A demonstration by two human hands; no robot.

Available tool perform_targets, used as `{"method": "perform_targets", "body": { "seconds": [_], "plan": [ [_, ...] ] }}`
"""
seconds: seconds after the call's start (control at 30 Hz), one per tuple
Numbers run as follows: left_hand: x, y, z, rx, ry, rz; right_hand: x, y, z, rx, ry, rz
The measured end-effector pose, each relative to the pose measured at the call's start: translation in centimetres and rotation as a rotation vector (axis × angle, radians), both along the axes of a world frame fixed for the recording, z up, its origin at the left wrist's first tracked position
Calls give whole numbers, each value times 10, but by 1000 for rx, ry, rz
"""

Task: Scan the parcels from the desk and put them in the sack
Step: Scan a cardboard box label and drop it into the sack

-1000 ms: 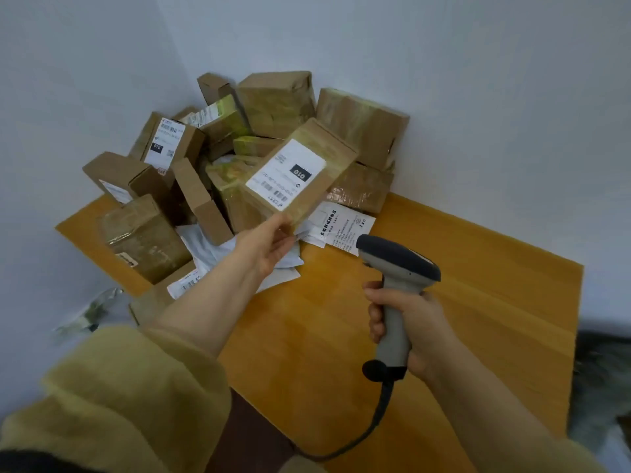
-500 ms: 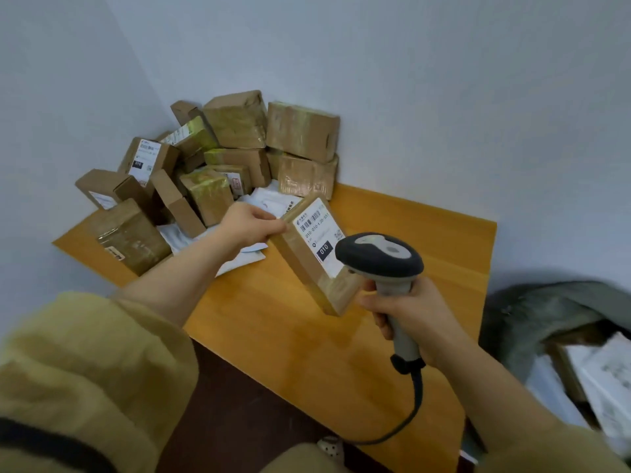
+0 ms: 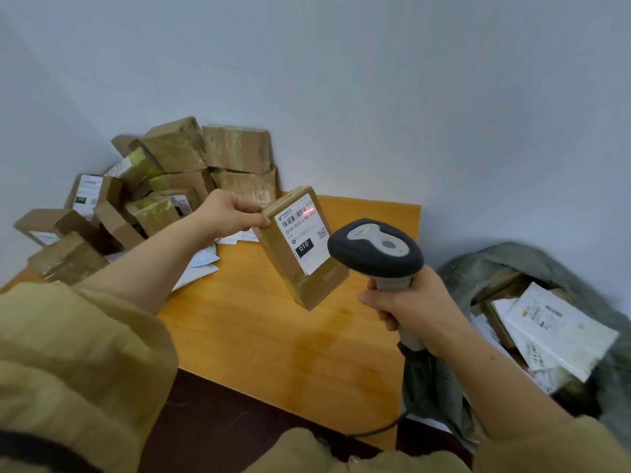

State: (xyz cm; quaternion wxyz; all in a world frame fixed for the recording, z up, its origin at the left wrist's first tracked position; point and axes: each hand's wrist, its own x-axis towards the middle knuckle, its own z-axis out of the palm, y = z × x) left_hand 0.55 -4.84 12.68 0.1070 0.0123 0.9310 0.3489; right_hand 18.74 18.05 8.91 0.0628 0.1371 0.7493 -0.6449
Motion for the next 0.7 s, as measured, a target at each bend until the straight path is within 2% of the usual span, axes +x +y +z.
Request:
{"method": "perform_targets", "body": {
  "seconds": [0.7],
  "plan": [
    [-3,50,2,-28,26,-123,19,26,-4,90,-2,-71]
  ]
}}
